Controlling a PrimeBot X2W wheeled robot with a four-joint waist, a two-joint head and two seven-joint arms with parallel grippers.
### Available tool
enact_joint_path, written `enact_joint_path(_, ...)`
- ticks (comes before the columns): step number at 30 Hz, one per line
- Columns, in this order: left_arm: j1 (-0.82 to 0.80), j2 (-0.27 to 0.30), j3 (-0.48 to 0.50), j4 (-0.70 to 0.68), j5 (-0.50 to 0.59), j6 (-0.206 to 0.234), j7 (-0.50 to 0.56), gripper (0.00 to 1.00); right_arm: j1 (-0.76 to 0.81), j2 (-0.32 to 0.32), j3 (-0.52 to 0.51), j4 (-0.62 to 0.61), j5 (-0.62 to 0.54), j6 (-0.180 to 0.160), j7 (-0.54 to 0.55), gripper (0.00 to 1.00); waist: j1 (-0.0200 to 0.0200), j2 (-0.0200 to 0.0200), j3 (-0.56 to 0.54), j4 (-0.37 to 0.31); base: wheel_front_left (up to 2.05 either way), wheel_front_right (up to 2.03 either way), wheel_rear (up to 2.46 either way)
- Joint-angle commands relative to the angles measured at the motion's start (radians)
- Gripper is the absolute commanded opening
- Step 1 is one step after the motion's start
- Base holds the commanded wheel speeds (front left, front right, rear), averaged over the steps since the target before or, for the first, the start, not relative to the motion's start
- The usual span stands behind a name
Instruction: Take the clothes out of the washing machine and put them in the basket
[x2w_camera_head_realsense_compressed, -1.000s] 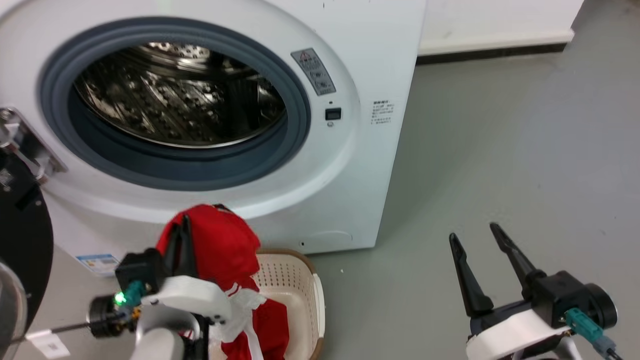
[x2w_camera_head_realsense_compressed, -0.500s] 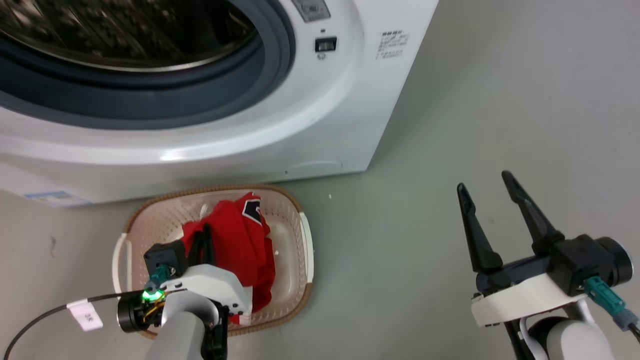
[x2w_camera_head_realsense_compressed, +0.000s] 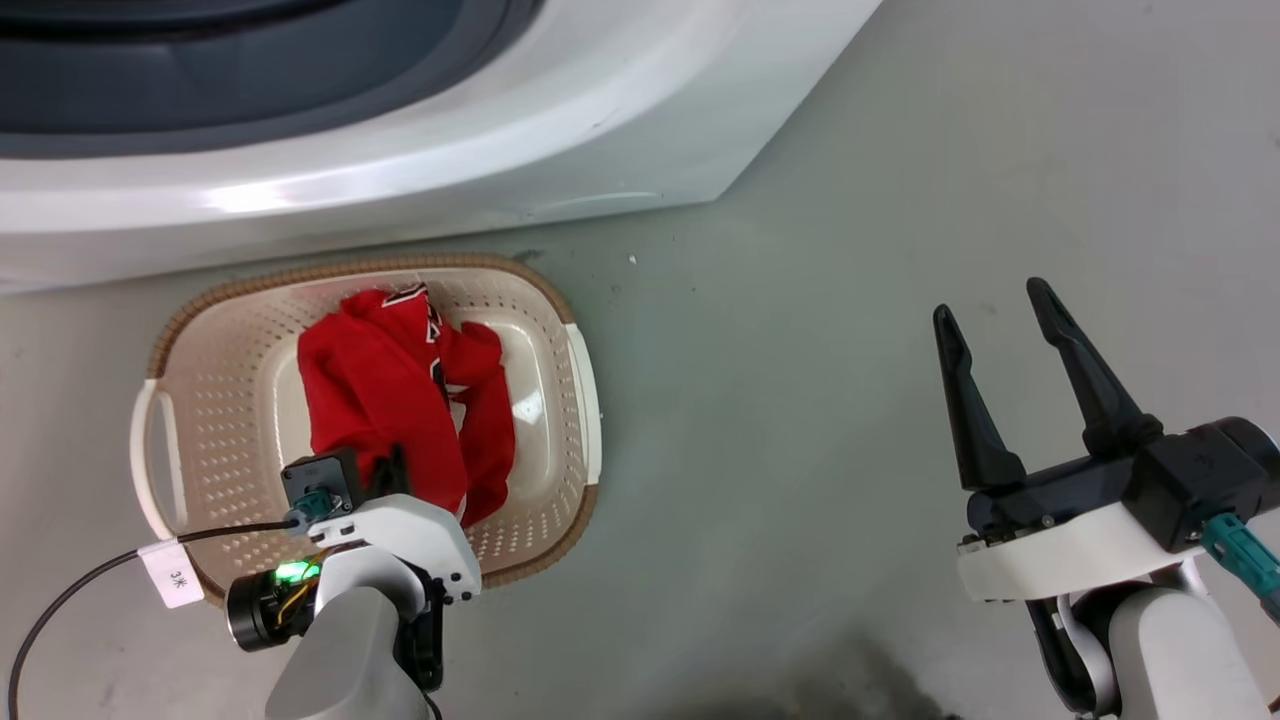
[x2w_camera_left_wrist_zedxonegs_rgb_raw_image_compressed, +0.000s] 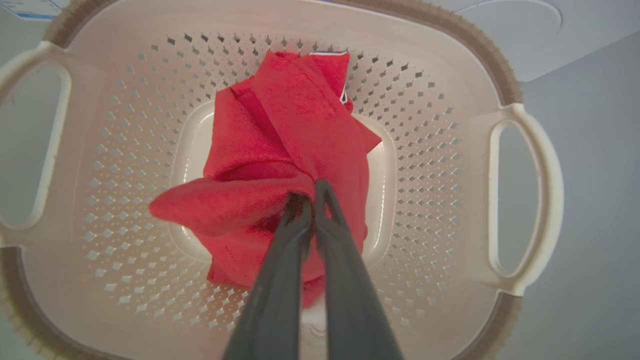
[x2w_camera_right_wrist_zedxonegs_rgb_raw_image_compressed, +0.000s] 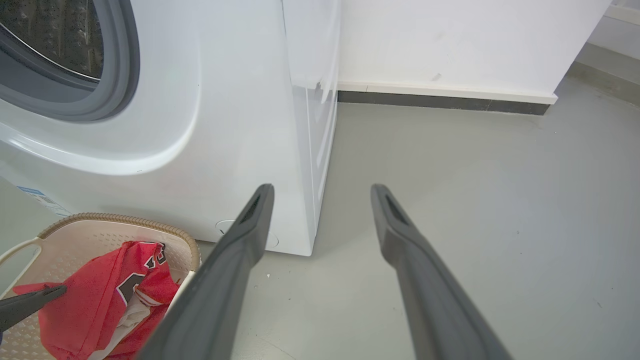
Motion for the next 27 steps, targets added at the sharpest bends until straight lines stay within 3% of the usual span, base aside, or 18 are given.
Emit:
enact_joint_path(1,-0.023,-0.001,0.011,0.031,-0.007,0.0,-0.002,0.0,-0.019,-0.007,0.0,0.005,0.006,-0.001,-0.01,1.0,-0.0002,0.0,0.036,-0.008,0.0,0.0,0.0)
enact_joint_path(7,-0.047,-0.003,0.033,0.113,-0.035,-0.007,-0.002,0.0,-0.04,-0.01,0.005,0.028,0.01,-0.001,-0.023,1.0,-0.0002,0.0,0.045,-0.012,0.0,0.0,0.0)
enact_joint_path(8,-0.049,-0.002,0.033,0.119,-0.037,-0.01,-0.002,0.13,-0.041,-0.009,0.005,0.033,0.01,-0.001,-0.024,1.0,-0.0002,0.0,0.038,-0.011,0.0,0.0,0.0)
enact_joint_path(9,-0.05,-0.002,0.034,0.124,-0.038,-0.009,-0.002,0.73,-0.04,-0.008,0.005,0.038,0.01,-0.001,-0.026,1.0,-0.0002,0.0,0.03,-0.01,0.0,0.0,0.0)
enact_joint_path(10,-0.048,-0.003,0.033,0.12,-0.038,-0.007,-0.002,1.0,-0.038,-0.008,0.003,0.044,0.009,-0.001,-0.027,1.0,-0.0002,0.0,0.018,-0.007,0.0,0.0,0.0)
enact_joint_path(11,0.001,-0.003,0.022,0.087,-0.041,-0.013,-0.002,1.0,-0.019,0.001,0.001,0.07,-0.001,-0.001,-0.034,1.0,-0.0002,0.0,-0.072,0.008,0.0,0.0,0.0)
enact_joint_path(12,0.013,-0.003,0.024,0.075,-0.041,-0.013,-0.002,1.0,-0.015,0.003,0.001,0.077,-0.002,-0.001,-0.034,1.0,-0.0002,0.0,-0.097,0.012,0.0,0.0,0.0)
enact_joint_path(19,0.092,-0.003,0.005,-0.058,-0.009,-0.031,-0.002,1.0,0.027,0.022,-0.023,0.088,-0.033,-0.001,-0.027,1.0,-0.0002,0.0,-0.252,0.043,0.0,0.0,0.0)
enact_joint_path(27,0.17,-0.003,-0.017,-0.243,0.022,-0.021,-0.002,1.0,0.086,0.036,-0.051,0.085,-0.053,-0.001,-0.002,1.0,-0.0002,0.0,-0.386,0.069,0.0,0.0,0.0)
